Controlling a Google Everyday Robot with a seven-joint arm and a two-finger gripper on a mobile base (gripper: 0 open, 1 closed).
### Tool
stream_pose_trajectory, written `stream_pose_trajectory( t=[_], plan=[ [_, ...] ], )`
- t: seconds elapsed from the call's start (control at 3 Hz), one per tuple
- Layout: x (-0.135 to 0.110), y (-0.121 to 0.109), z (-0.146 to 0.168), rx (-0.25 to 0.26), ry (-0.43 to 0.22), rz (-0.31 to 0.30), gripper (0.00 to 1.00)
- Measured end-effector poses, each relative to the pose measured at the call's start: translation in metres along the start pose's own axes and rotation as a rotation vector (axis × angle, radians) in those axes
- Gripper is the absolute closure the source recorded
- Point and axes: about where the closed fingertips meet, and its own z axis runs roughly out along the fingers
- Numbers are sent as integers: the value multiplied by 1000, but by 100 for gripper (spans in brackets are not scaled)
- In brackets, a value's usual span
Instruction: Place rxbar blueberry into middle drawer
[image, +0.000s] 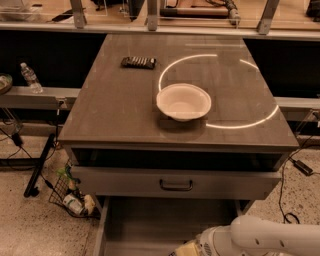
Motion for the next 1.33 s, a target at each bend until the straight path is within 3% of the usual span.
stream_pose_trajectory(
  t=[0.33, 0.67, 1.0, 1.33],
  plan=[
    [8, 12, 9, -26, 1, 9, 0],
    [6, 20, 1, -59, -29, -15, 0],
    [12, 9, -34, -61, -68, -45, 0],
    [24, -16, -85, -5, -94, -104, 0]
  ],
)
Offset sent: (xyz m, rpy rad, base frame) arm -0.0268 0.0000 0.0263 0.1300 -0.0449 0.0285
